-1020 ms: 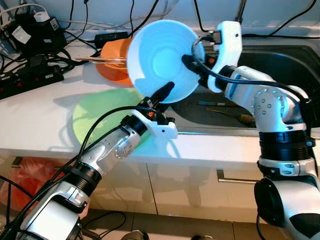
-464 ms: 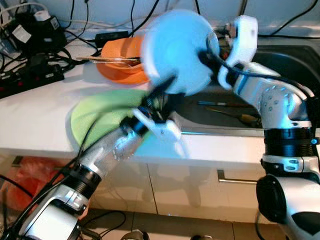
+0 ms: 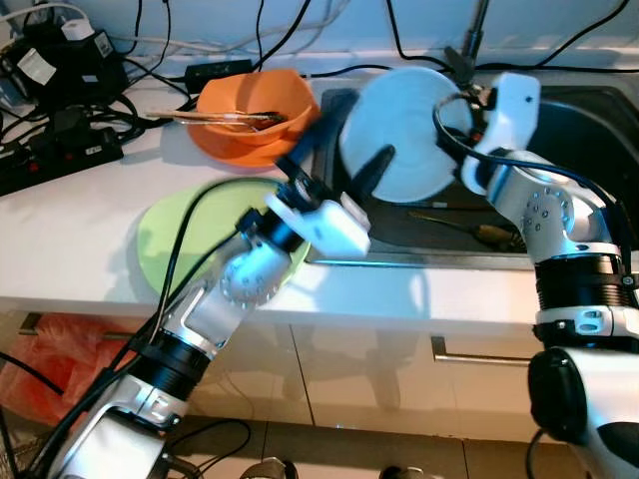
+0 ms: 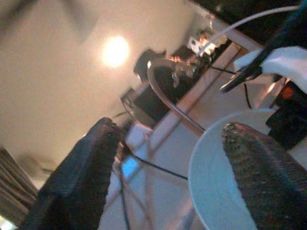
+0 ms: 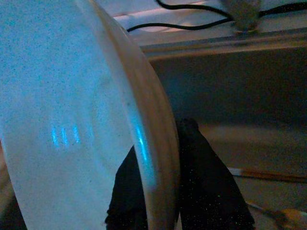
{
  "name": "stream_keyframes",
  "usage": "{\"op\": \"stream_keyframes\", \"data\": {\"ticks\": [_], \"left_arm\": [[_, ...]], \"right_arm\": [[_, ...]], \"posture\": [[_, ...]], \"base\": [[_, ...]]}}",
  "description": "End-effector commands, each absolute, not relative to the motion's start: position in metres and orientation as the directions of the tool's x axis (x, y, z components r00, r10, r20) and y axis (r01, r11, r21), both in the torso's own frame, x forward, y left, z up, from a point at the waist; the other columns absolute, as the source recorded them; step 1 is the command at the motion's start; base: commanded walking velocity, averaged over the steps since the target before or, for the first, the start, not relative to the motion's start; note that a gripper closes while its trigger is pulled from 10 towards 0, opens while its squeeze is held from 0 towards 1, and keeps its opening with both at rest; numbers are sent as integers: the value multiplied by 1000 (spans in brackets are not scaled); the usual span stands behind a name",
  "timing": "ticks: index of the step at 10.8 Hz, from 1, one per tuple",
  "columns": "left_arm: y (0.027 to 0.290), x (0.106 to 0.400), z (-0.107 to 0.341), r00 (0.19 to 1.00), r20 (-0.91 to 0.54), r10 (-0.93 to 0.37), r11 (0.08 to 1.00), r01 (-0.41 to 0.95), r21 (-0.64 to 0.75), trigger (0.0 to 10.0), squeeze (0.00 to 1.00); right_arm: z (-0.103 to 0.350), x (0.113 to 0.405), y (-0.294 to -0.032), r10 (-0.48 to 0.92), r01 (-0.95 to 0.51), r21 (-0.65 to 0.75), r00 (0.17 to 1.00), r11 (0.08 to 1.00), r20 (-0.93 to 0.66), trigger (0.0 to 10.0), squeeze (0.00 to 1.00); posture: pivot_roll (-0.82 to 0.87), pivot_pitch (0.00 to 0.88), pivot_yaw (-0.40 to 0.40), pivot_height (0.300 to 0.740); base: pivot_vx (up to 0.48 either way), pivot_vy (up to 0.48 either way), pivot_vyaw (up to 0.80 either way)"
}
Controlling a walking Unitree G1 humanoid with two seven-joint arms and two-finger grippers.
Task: Kitchen organization
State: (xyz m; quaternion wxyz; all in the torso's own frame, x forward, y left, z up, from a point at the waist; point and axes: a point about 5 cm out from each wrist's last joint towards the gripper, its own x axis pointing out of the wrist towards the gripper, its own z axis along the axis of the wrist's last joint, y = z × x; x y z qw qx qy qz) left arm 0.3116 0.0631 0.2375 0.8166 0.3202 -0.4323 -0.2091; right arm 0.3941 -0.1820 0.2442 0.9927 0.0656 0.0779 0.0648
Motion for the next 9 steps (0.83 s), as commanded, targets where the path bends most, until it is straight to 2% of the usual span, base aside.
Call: {"op": "stream_keyframes", "data": {"ticks": [1, 2, 3, 5, 7, 8, 9], "left_arm": [[71, 317, 234, 610, 540, -579, 742, 122, 659, 10000, 1000], [74, 321, 231, 657, 513, -552, 769, 163, 618, 10000, 1000], [80, 327, 221, 738, 454, -500, 819, 232, 525, 10000, 1000], [87, 333, 198, 838, 263, -479, 860, 389, 329, 10000, 1000], [85, 332, 193, 829, 170, -532, 829, 469, 305, 10000, 1000], [82, 325, 186, 791, 52, -610, 762, 567, 312, 10000, 1000], [86, 324, 188, 790, 17, -613, 759, 582, 291, 10000, 1000]], "right_arm": [[256, 397, -185, 122, -114, 87, 988, 990, -92, 0, 0], [252, 398, -191, 101, -97, 39, 991, 994, -93, 0, 0], [246, 398, -201, 81, -83, -16, 991, 996, -103, 0, 0], [221, 398, -217, 68, -81, -66, 981, 994, -181, 0, 0], [212, 400, -222, 62, -78, -80, 980, 994, -186, 0, 0], [200, 401, -227, 61, -87, -112, 974, 990, -219, 0, 0], [193, 401, -230, 53, -85, -127, 970, 988, -239, 0, 0]], "posture": [[19, 108, 67, 740], [20, 108, 67, 740], [21, 108, 68, 740], [23, 107, 70, 740], [23, 107, 70, 740], [34, 109, 73, 740], [51, 113, 74, 740]], "base": [[0, 0, 0], [0, 0, 0], [0, 0, 0], [0, 0, 0], [0, 0, 0], [0, 0, 0], [0, 0, 0]]}}
